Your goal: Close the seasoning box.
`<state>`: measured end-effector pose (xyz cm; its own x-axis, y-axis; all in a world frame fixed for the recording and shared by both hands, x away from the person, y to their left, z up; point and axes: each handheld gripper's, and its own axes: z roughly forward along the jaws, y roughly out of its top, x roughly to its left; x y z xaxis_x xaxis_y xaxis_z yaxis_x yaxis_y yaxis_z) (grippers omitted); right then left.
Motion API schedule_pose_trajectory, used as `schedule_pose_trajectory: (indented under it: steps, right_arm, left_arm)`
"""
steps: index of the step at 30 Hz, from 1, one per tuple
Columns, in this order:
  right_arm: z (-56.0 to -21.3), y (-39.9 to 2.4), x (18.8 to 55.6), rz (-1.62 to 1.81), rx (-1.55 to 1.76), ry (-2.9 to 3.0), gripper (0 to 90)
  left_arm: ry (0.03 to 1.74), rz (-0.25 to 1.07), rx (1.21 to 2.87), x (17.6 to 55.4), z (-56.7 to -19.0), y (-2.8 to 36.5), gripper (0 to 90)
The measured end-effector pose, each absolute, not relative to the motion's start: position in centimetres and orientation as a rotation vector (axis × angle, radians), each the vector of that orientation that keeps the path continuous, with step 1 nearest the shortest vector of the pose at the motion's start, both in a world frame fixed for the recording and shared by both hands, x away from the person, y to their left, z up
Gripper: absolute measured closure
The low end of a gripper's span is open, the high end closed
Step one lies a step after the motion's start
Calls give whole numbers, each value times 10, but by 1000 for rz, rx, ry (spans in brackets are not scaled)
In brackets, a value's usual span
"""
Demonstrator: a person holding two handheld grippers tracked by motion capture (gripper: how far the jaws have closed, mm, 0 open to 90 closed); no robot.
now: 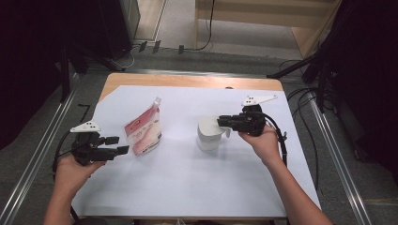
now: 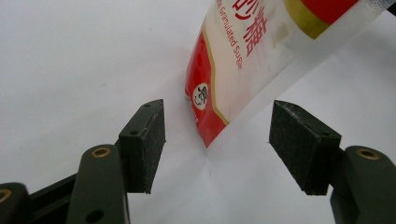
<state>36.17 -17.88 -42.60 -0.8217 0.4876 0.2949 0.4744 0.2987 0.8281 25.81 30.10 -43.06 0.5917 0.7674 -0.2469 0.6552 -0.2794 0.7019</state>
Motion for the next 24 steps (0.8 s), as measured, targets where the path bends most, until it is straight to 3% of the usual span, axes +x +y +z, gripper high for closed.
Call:
schedule_pose_trajectory:
  steps: [10,24]
  right_arm:
    - [-419,-198,358,1575,928,2450,567]
    - [-424,-232,351,1515,978,2370,511]
  left_arm:
    - [1126,188,2014,259,-431,300,367]
    - [1124,189,2009,259,-431,300,365]
